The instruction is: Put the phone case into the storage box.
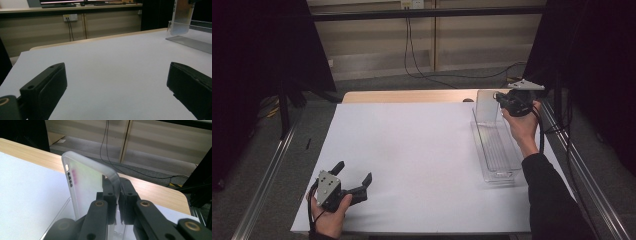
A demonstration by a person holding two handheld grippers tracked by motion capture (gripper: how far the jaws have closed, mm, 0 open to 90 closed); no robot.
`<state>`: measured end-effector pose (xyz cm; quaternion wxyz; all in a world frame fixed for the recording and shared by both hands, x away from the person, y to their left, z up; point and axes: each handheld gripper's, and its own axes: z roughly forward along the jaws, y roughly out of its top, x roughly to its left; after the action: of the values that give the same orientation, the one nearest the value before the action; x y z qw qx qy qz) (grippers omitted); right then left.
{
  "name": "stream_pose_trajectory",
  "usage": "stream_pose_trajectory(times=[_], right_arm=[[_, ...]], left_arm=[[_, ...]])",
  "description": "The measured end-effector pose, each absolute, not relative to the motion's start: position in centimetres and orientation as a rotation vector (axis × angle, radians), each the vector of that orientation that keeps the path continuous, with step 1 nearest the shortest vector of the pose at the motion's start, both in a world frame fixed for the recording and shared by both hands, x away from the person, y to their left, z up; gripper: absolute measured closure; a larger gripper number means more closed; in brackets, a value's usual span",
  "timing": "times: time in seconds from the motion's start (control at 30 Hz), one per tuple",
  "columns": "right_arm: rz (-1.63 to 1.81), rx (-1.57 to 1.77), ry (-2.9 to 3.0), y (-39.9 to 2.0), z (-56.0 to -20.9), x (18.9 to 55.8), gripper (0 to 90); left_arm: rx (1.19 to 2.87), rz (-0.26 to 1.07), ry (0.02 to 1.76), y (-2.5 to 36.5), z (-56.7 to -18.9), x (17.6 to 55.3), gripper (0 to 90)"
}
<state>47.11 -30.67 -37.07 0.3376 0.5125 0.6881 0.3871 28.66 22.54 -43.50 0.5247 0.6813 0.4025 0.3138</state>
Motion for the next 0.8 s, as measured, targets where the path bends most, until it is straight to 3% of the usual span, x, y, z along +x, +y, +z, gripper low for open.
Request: stream_pose_trajectory(times=[0.8], right_arm=[[0.984, 1.359, 1.869, -31.3, -38.0, 47.9, 84.9]], left_arm=[[1.634, 0.751, 0.953, 22.4, -43.5, 28.8, 2.8]])
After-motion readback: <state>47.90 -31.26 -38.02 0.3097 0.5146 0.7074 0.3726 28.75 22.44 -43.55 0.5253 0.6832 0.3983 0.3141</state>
